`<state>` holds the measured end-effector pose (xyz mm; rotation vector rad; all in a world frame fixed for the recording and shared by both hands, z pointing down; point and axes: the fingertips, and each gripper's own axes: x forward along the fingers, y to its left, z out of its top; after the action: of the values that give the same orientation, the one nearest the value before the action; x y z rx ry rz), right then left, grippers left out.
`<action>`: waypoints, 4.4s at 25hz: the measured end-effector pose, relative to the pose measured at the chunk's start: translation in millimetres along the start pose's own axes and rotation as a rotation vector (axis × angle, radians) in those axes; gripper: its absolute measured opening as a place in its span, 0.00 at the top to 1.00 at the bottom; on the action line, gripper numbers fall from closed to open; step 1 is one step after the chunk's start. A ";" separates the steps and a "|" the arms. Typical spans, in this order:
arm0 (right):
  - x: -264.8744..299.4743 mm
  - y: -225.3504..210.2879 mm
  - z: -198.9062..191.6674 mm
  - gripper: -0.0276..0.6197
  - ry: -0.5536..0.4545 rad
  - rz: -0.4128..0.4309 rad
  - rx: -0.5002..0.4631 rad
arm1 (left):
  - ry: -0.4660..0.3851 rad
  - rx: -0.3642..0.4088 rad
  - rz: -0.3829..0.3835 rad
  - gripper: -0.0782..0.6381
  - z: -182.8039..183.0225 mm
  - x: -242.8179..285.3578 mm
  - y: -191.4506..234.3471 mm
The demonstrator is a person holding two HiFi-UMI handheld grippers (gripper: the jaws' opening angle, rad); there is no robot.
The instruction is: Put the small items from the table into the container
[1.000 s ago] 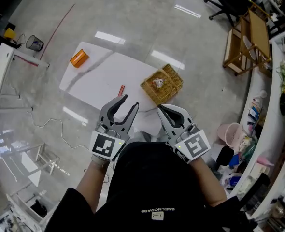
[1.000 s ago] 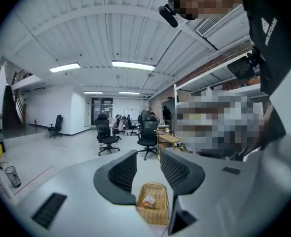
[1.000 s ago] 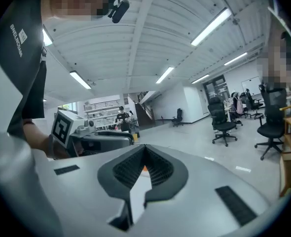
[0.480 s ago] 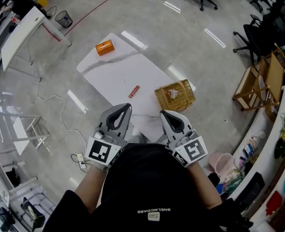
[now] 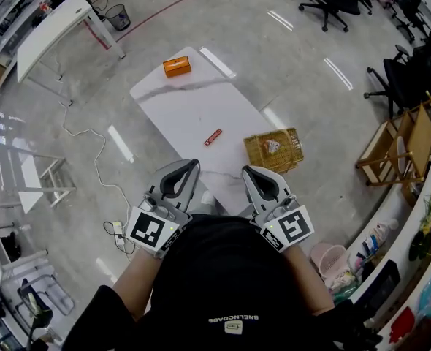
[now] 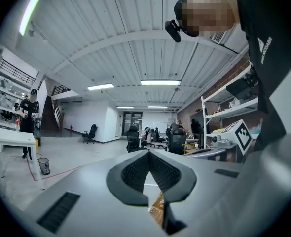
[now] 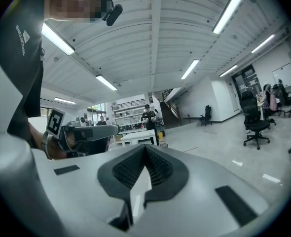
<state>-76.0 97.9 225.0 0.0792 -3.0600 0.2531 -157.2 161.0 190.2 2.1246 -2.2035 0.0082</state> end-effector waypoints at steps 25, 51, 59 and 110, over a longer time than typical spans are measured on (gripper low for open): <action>-3.5 -0.4 -16.5 0.96 0.036 -0.057 0.028 | 0.108 -0.069 0.014 0.88 -41.9 1.8 25.1; -28.8 -43.6 -41.2 0.96 0.151 -0.371 0.109 | 0.473 -0.102 -0.152 0.73 -188.6 92.2 75.9; -25.7 -56.1 -50.8 0.96 0.176 -0.447 0.138 | 0.632 -0.078 -0.193 0.68 -263.7 119.7 94.9; -40.9 -60.8 -201.8 0.96 0.405 -0.589 0.494 | 1.171 0.044 -0.144 0.58 -626.9 153.5 155.6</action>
<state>-18.5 73.3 430.5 0.8182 -2.3739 0.8406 -283.7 51.3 832.7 1.5675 -1.3264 0.9979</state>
